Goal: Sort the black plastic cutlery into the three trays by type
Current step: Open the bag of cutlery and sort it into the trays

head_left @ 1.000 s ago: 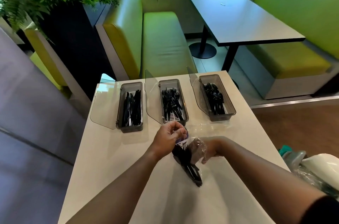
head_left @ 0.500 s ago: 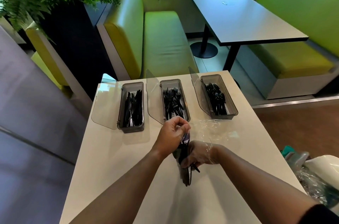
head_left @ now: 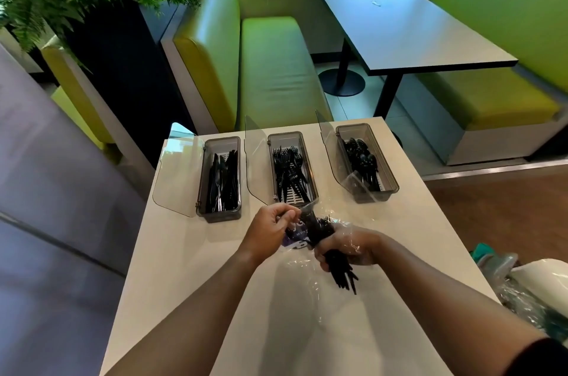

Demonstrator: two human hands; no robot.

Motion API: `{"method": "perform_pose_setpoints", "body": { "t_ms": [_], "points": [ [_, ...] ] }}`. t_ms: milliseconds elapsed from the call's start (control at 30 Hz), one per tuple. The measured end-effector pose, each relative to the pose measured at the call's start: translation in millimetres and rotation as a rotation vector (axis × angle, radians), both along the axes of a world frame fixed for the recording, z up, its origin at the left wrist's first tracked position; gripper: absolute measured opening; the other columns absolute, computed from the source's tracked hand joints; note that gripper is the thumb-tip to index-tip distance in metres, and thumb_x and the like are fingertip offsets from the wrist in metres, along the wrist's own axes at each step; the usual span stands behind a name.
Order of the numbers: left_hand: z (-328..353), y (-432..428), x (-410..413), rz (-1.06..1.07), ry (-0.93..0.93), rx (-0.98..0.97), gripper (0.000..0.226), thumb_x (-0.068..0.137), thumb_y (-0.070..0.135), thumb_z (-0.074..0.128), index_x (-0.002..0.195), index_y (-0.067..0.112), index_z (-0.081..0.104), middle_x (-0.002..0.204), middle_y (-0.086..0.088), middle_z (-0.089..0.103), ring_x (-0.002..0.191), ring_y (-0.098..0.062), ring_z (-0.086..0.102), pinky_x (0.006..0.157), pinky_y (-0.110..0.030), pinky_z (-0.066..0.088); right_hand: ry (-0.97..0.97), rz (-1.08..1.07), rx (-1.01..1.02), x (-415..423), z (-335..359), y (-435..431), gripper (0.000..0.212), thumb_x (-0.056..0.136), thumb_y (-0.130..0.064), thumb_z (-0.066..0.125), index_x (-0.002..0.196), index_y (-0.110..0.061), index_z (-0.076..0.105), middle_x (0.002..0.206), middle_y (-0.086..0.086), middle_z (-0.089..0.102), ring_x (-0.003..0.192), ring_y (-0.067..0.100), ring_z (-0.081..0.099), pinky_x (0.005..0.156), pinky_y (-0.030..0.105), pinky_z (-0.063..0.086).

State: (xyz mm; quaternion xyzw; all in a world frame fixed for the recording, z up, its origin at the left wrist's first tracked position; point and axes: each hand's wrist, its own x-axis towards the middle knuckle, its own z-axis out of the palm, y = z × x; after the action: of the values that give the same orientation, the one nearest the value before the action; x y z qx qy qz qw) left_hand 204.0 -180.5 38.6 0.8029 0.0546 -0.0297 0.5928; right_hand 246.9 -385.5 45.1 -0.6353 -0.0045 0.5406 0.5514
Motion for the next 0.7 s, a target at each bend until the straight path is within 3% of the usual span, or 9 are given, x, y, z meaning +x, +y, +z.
{"method": "perform_pose_setpoints", "body": {
  "t_ms": [67,200,333,500,600,700],
  "points": [
    [-3.2,1.2,-1.7,0.02,0.006,0.012,0.021,0.102,0.013,0.055,0.098,0.015,0.075,0.089,-0.004,0.075,0.078,-0.008,0.07,0.069,-0.02,0.056,0.008,-0.001,-0.046,5.4,4.4,-5.1,0.021,0.084,0.009,0.06,0.104,0.001,0.055,0.075,0.012,0.062,0.07,0.025,0.064,0.075,0.037,0.057],
    [-9.3,3.9,-3.0,0.031,0.046,-0.031,0.02,0.103,0.014,0.055,0.098,0.009,0.074,0.084,-0.006,0.073,0.066,-0.008,0.067,0.064,-0.027,0.057,-0.046,0.029,-0.098,14.2,10.3,-14.7,0.018,0.082,0.004,0.063,0.098,0.001,0.057,0.08,0.016,0.065,0.075,0.027,0.066,0.085,0.043,0.056],
    [-17.1,10.6,-5.5,0.038,0.054,-0.006,0.018,0.102,0.011,0.056,0.091,0.008,0.071,0.075,-0.005,0.067,0.063,-0.01,0.06,0.061,-0.026,0.052,-0.105,-0.001,-0.08,20.1,15.0,-21.0,0.009,0.088,0.002,0.064,0.091,-0.003,0.057,0.075,0.012,0.06,0.07,0.023,0.062,0.079,0.041,0.055],
    [-36.6,20.7,-14.3,0.038,0.164,0.062,0.019,0.101,0.012,0.056,0.087,0.01,0.069,0.072,-0.011,0.069,0.061,-0.014,0.062,0.063,-0.029,0.05,-0.13,-0.267,0.036,30.4,28.5,-34.8,0.014,0.091,0.011,0.056,0.089,-0.002,0.053,0.067,0.013,0.052,0.06,0.024,0.053,0.065,0.04,0.052],
    [-43.9,23.7,-21.2,-0.027,0.276,0.099,0.019,0.102,0.011,0.055,0.09,0.005,0.068,0.074,-0.007,0.067,0.062,-0.014,0.063,0.065,-0.03,0.054,-0.181,-0.469,0.098,37.7,38.7,-35.2,0.011,0.094,0.002,0.062,0.088,-0.005,0.055,0.063,0.008,0.051,0.056,0.022,0.05,0.063,0.038,0.049],
    [-49.1,24.9,-27.8,-0.138,0.409,0.148,0.019,0.101,0.01,0.055,0.095,-0.001,0.069,0.079,-0.008,0.068,0.063,-0.013,0.064,0.066,-0.027,0.055,-0.196,-0.542,0.149,40.8,46.0,-28.2,0.013,0.096,-0.005,0.063,0.087,-0.009,0.055,0.061,0.006,0.048,0.053,0.02,0.048,0.06,0.037,0.05]
  ]
}}
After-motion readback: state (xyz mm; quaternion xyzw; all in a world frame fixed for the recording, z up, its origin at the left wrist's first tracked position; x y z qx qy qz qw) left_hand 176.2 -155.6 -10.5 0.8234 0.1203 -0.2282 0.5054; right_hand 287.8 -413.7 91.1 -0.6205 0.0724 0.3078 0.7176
